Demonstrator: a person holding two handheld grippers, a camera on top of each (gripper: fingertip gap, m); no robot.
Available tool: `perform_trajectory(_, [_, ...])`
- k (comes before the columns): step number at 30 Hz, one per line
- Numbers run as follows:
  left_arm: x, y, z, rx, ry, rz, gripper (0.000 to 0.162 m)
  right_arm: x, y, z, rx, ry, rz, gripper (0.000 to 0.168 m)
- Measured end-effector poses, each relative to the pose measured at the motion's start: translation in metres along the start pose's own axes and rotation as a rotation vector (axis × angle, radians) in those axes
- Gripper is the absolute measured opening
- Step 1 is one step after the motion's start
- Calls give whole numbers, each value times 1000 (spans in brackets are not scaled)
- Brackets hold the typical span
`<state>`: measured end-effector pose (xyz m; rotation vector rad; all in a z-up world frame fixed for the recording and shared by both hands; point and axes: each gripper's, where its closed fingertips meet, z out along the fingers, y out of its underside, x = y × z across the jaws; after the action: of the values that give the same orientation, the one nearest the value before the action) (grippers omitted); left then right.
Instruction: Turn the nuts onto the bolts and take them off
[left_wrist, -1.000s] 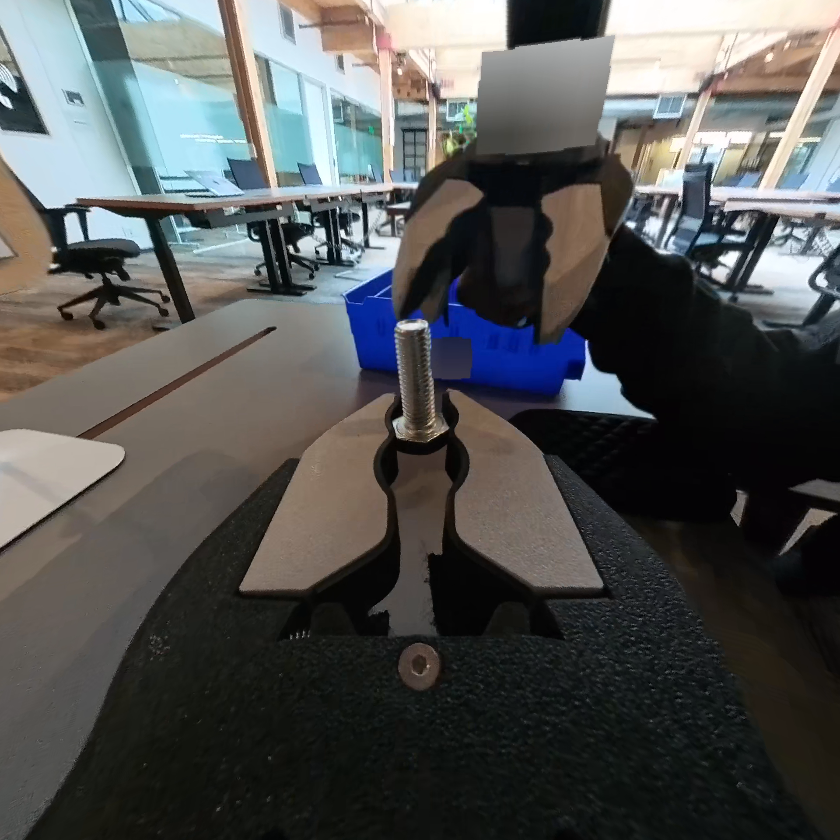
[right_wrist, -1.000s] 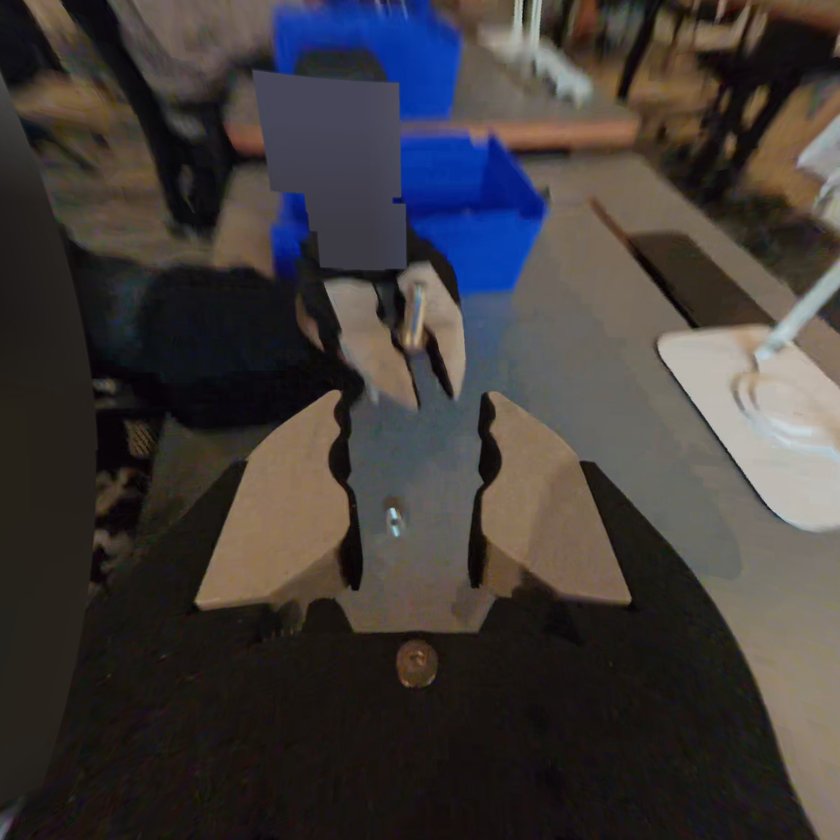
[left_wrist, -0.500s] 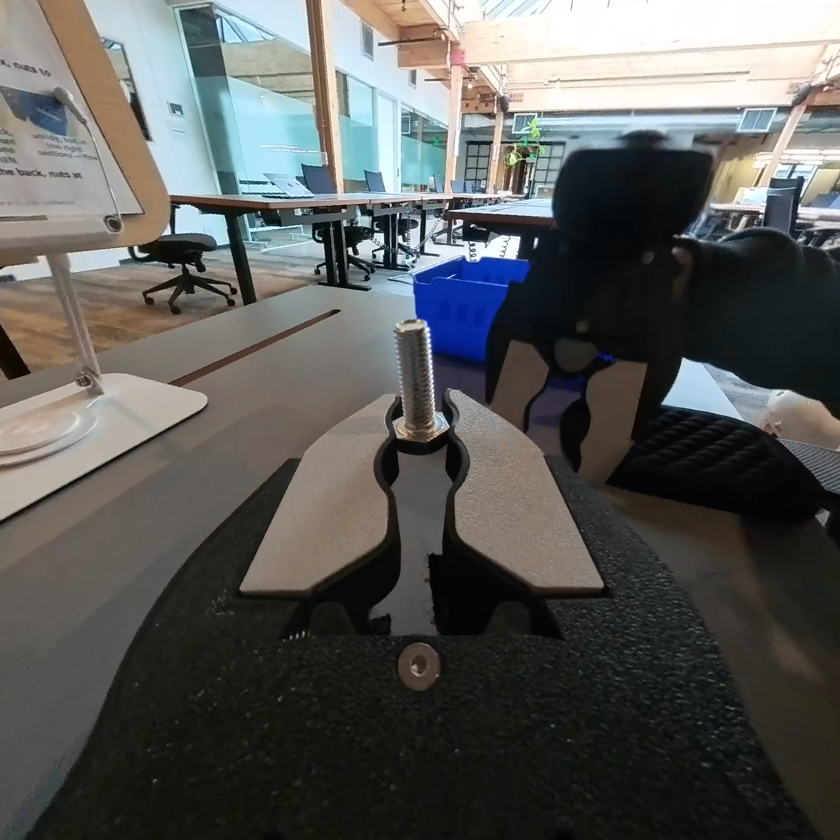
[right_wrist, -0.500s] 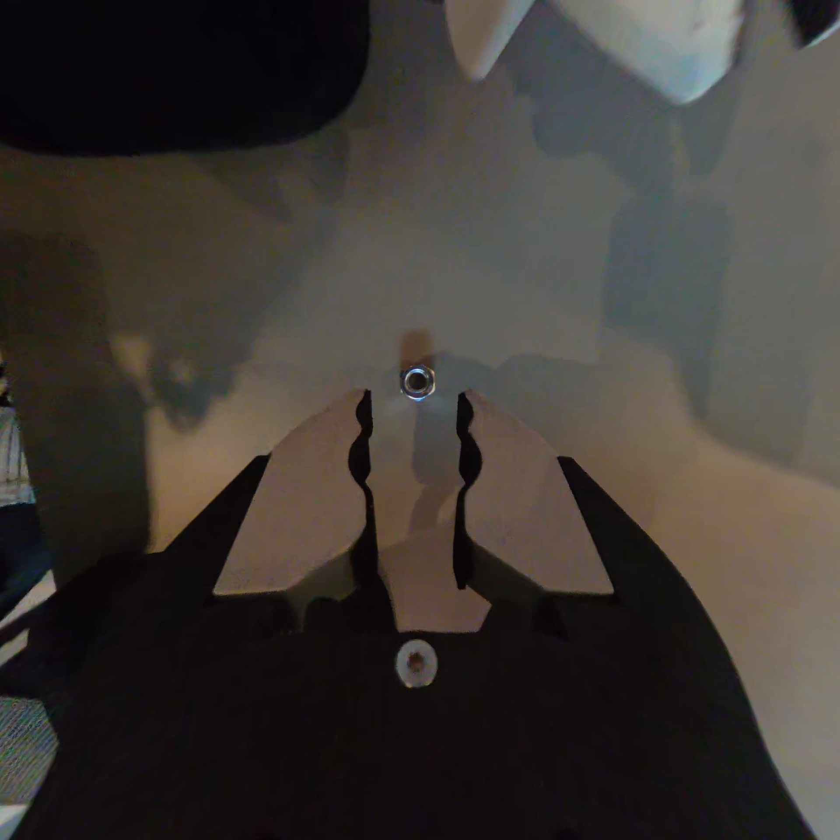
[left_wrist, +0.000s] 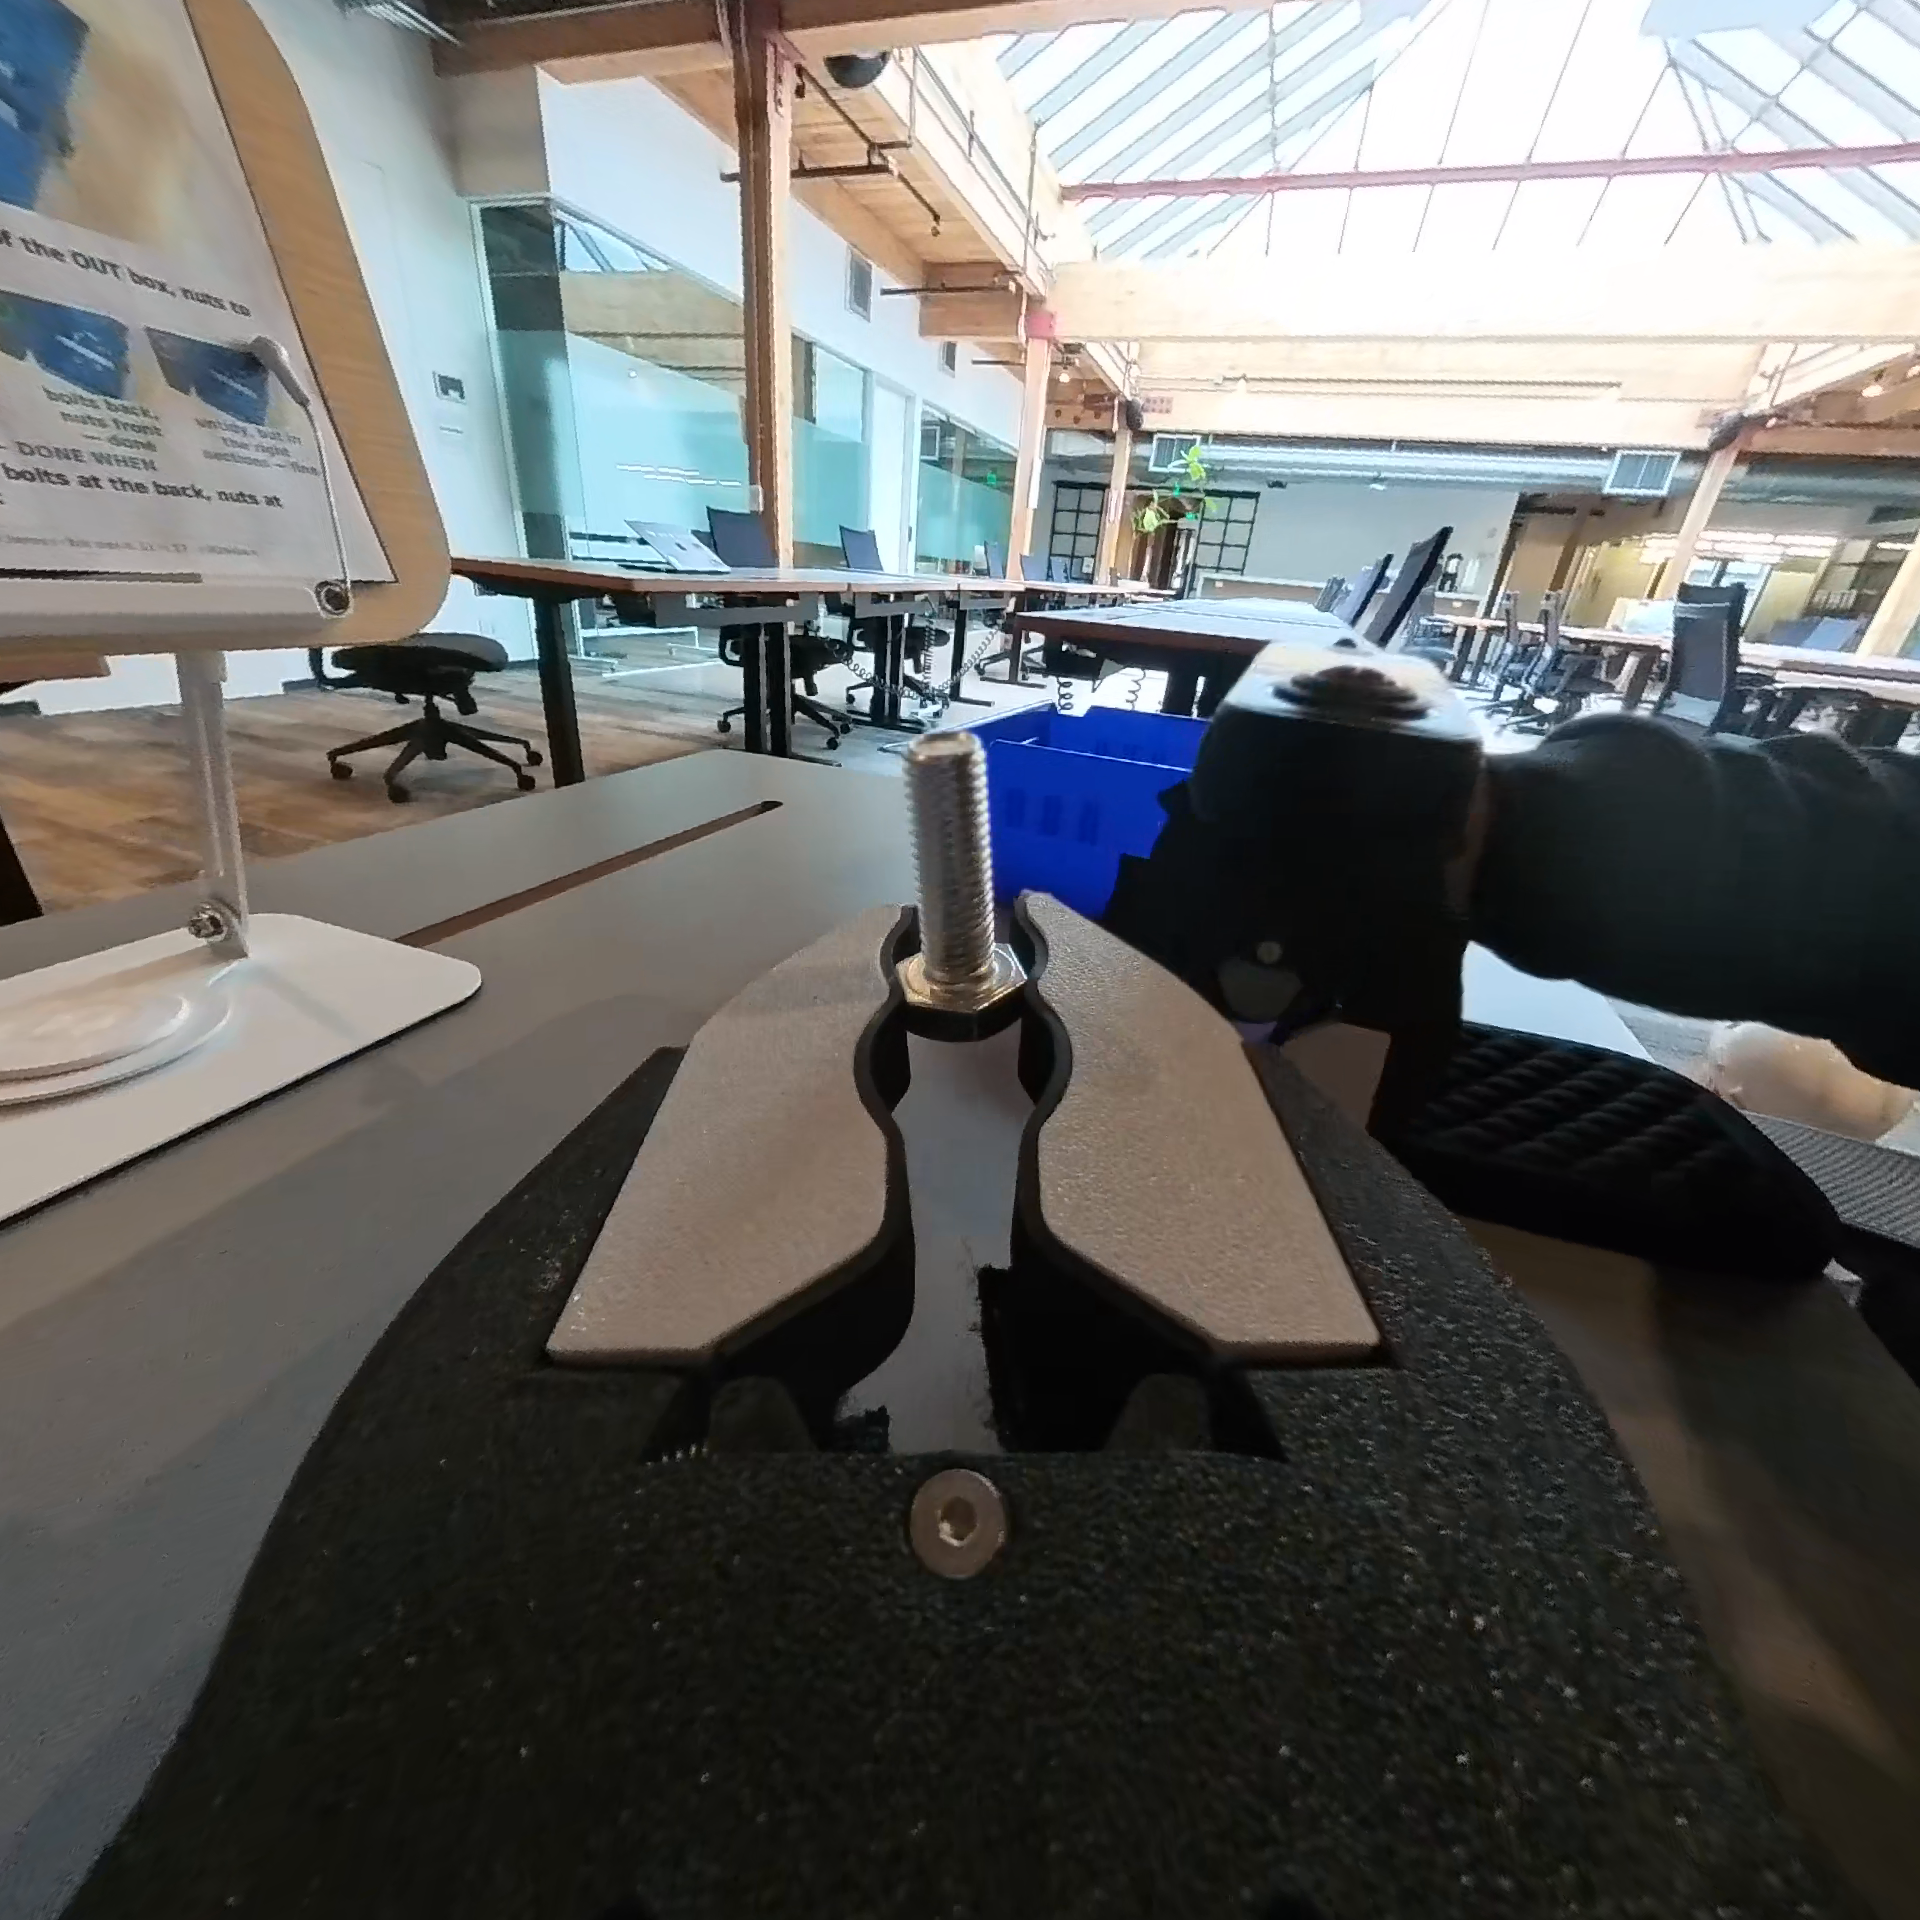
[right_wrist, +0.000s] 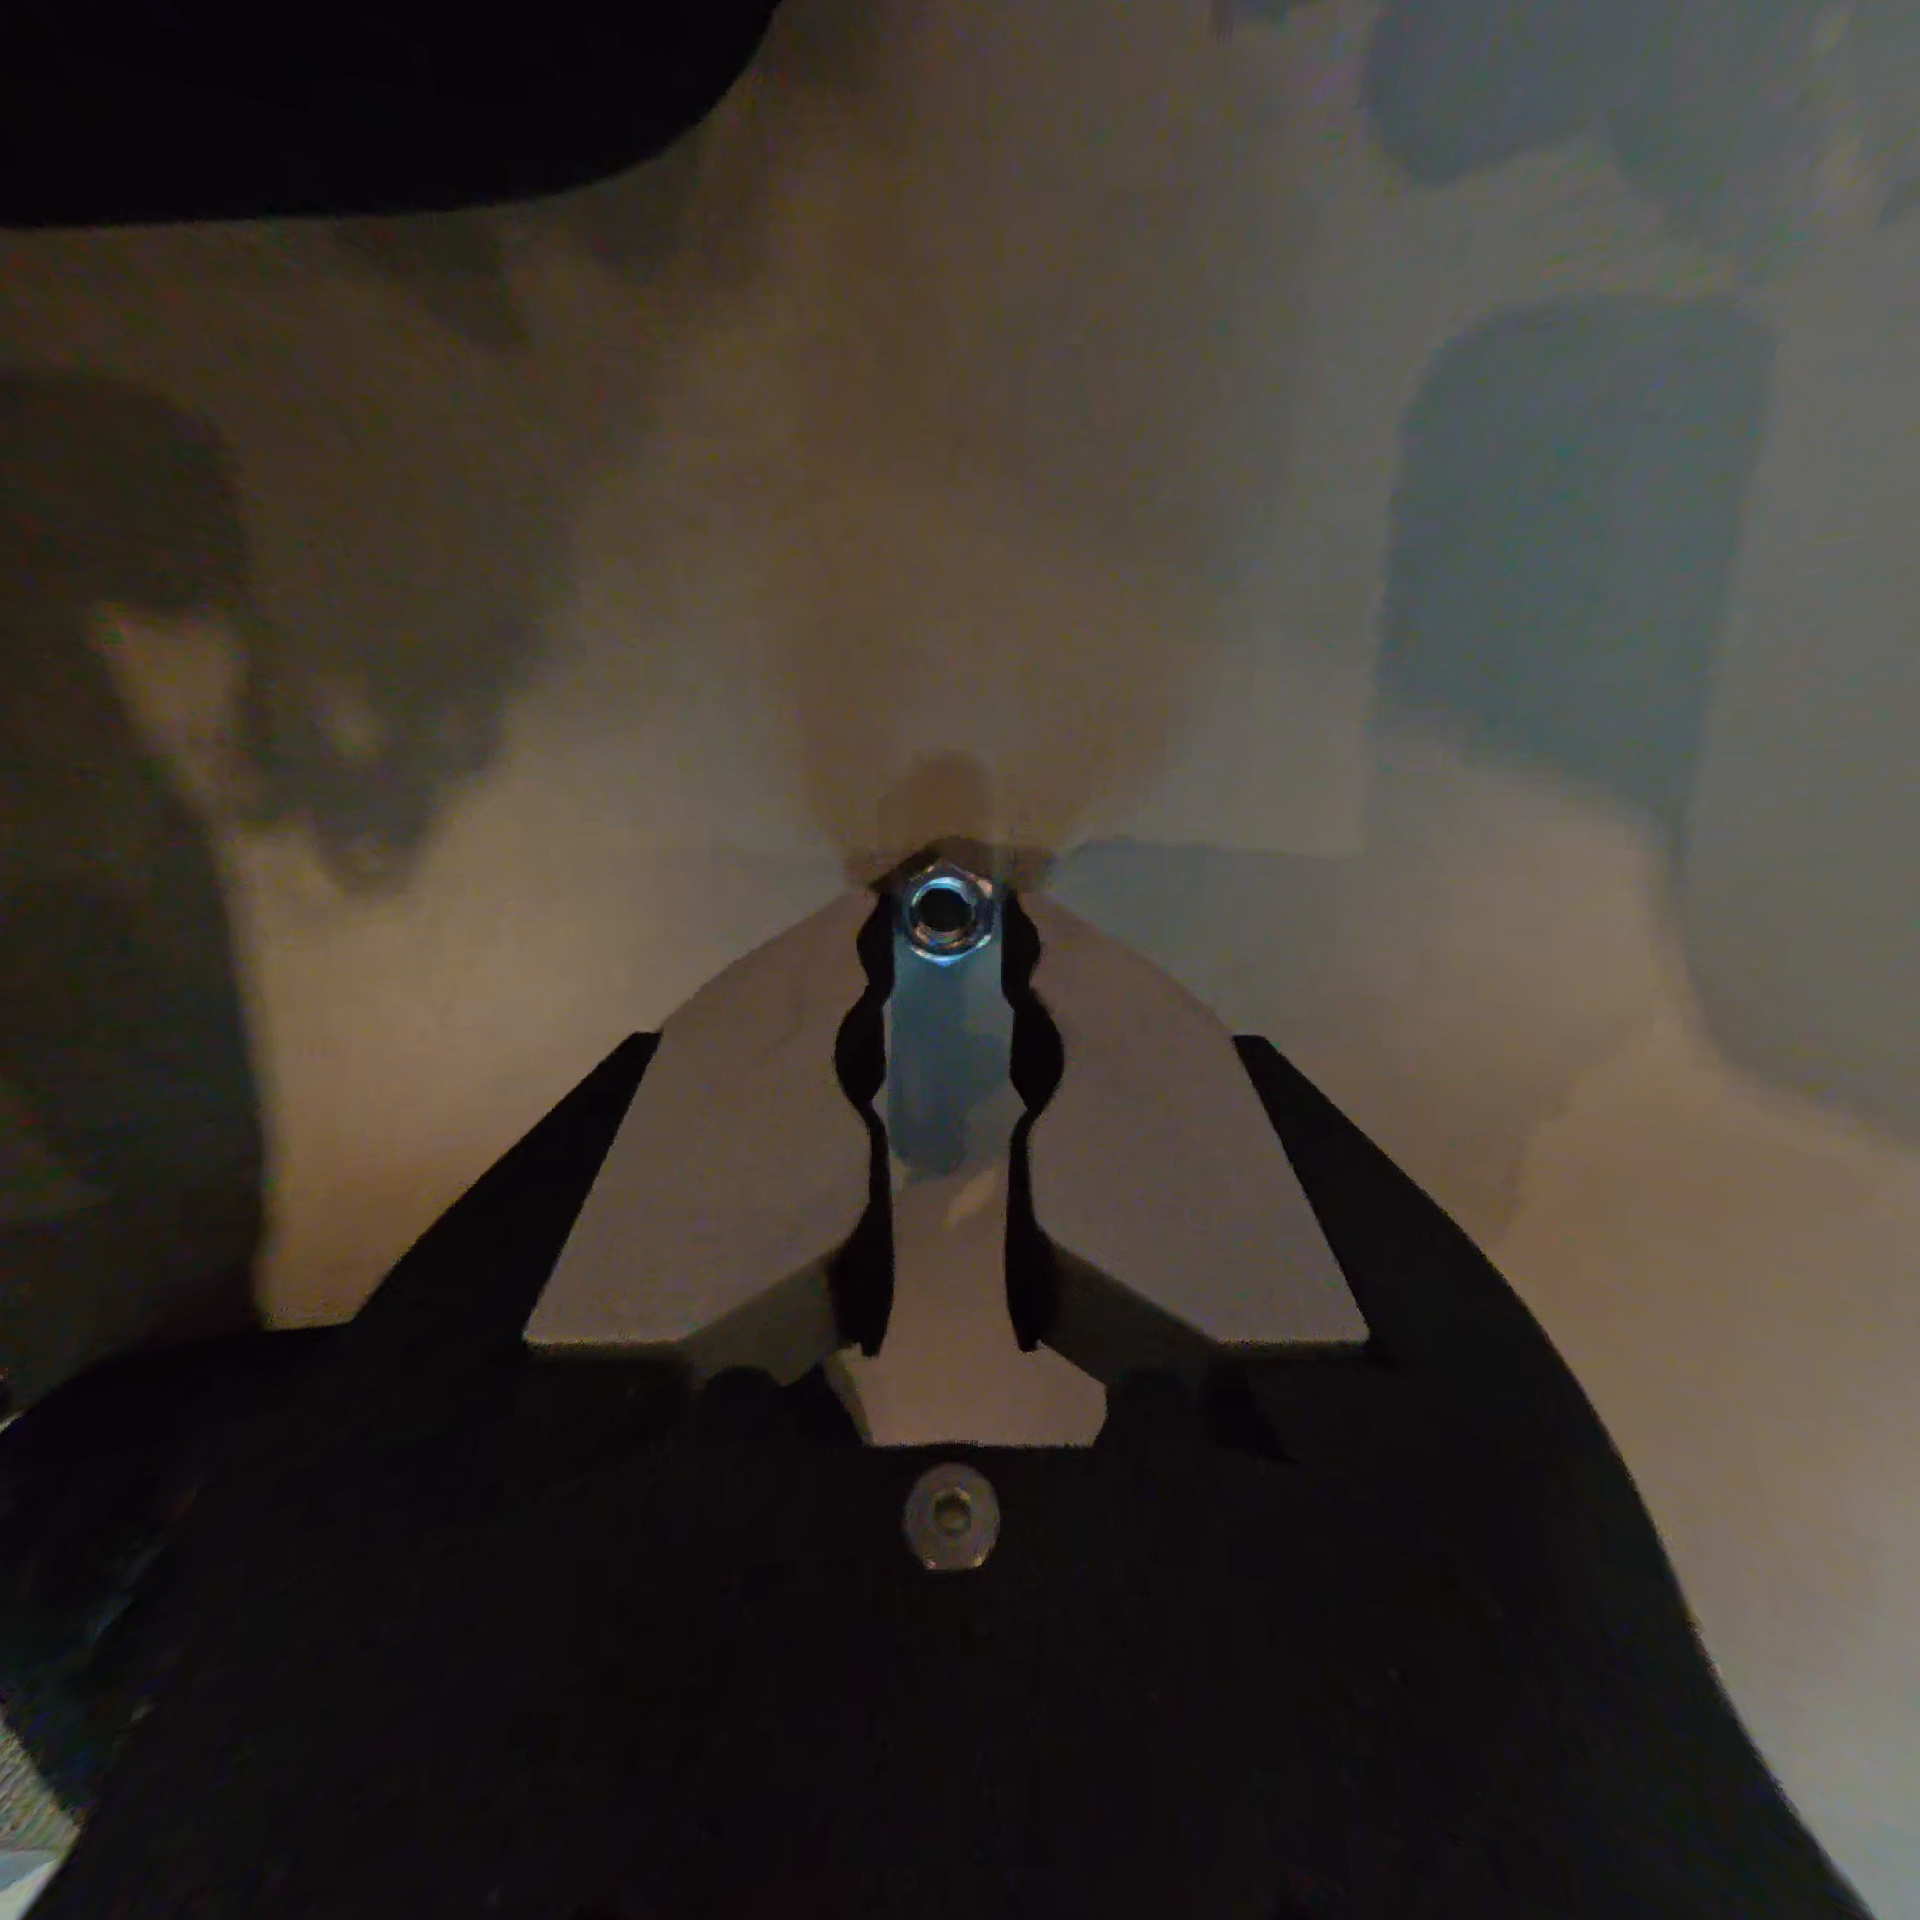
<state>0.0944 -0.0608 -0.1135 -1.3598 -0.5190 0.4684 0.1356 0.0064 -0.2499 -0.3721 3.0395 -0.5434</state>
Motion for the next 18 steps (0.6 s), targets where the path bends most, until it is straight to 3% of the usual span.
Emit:
perform_trajectory(1, [1, 0, 0, 0, 5, 3, 17, 1, -1, 0, 6, 7, -8, 17])
perform_trajectory(6, [12, 7, 6, -46, 58, 37, 17, 1, 0, -18, 11, 15, -25, 16])
perform_trajectory(13, [30, 13, 13, -76, 142, 63, 17, -1, -38, -118, 79, 84, -182, 16])
perform_trajectory(18, [44, 17, 16, -97, 204, 92, 17, -11, -61, -153, 33, 125, -314, 16])
